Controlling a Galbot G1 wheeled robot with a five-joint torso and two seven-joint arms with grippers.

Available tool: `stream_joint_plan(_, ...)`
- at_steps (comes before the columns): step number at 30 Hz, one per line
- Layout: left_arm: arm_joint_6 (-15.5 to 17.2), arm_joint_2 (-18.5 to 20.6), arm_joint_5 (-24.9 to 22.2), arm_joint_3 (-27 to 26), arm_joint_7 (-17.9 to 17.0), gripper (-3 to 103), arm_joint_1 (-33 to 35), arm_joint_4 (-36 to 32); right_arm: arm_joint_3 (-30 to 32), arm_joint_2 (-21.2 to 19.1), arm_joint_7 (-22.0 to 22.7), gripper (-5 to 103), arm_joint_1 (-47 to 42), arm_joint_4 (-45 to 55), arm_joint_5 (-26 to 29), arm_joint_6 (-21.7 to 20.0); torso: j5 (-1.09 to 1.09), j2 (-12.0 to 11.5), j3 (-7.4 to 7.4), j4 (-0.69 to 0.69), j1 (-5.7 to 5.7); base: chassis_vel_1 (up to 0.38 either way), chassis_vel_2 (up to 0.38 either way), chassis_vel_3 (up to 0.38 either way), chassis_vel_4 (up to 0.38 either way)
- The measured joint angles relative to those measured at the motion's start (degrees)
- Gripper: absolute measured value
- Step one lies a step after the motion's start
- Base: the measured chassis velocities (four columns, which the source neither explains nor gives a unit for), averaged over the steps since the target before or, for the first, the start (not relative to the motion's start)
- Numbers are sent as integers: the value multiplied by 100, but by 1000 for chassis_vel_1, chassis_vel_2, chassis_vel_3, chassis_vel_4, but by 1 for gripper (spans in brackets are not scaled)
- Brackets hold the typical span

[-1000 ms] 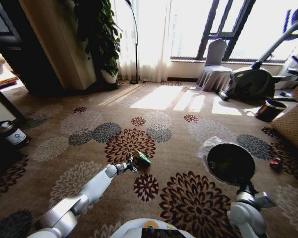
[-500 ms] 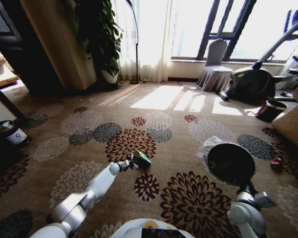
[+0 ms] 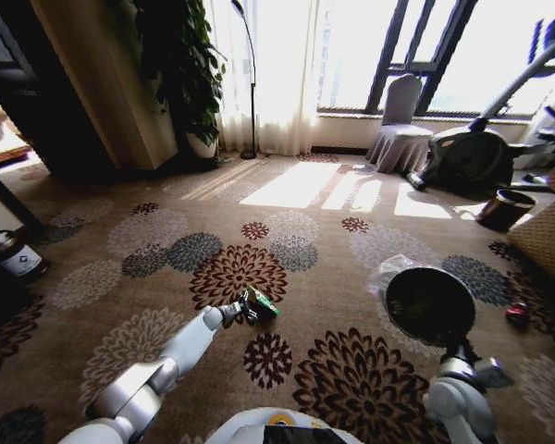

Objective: Pick up the trash from the ground and place it into the trash bin.

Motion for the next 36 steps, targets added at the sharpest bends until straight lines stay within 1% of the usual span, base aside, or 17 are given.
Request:
stream_joint_plan(4,-7,36,0,19,164,98,100,-44,0,0,0,0,1,0,0,0,2,0,1,1,1,-166,111,172,-97)
stream_joint_plan(5,-23,50,4,16,281,98,159,-46,0,0,-1,0,1,0,0,0,2,0,1,3,1,-32,68,80,-61)
stream_joint_plan(6,-42,45,15,3,333,98,195,-21,0,0,-1,0,1,0,0,0,-3,0,1,3,0,0,0,0,0)
stream_joint_plan(10,-65,-34,51,-81,329,98,184,164,0,0,0,0,-2,0,0,0,-1,0,-3,2,-1,25,-3,-20,8)
stream_joint_plan(13,-79,-124,136,-145,239,98,94,389,0,0,0,0,-3,0,0,0,-1,1,-3,1,-1,62,-21,-34,26)
stream_joint_plan(15,-79,-220,233,-181,93,98,-26,630,0,0,0,0,-3,0,0,0,0,0,-2,0,-1,0,0,0,0)
stream_joint_plan(17,-78,-248,248,-181,55,98,-54,698,0,0,-1,0,-2,0,0,0,0,0,-2,0,-1,0,0,0,0)
stream_joint_plan(19,-25,-361,365,-188,-183,98,-114,899,0,0,0,0,-2,0,0,0,1,0,0,1,0,0,0,0,0)
stream_joint_plan(21,-2,-404,410,-189,-266,98,-123,944,0,0,0,0,-2,0,0,0,1,0,-1,1,0,0,0,0,0)
stream_joint_plan(24,110,-528,560,-188,-588,98,-135,1052,0,0,-1,0,-2,0,0,0,0,0,-1,1,-1,0,0,0,0)
stream_joint_plan(26,136,-562,590,-187,-665,97,-139,1081,0,0,-1,0,-2,0,0,0,0,0,-1,1,-1,0,0,0,0)
stream_joint_plan(28,239,-710,660,-213,-960,96,-167,1197,0,0,-1,0,-2,0,0,0,0,0,-1,2,-1,0,0,0,0)
stream_joint_plan(29,239,-710,660,-213,-960,96,-167,1197,0,0,-1,0,-2,0,0,0,0,0,-1,2,-1,0,0,0,0)
stream_joint_plan(30,273,-761,676,-223,-1056,96,-176,1227,0,0,0,0,-2,0,0,0,1,0,-1,2,-1,0,0,0,0)
stream_joint_plan(32,384,-938,738,-250,-1363,95,-221,1323,0,0,-1,0,-2,0,0,0,0,0,-1,1,0,0,0,0,0)
stream_joint_plan(33,384,-938,738,-250,-1363,95,-221,1323,0,0,-1,0,-2,0,0,0,0,0,-1,1,0,0,0,0,0)
stream_joint_plan(36,497,-1088,759,-281,-1541,94,-280,1391,0,0,0,0,-2,0,0,0,-1,0,-1,0,-1,0,0,0,0)
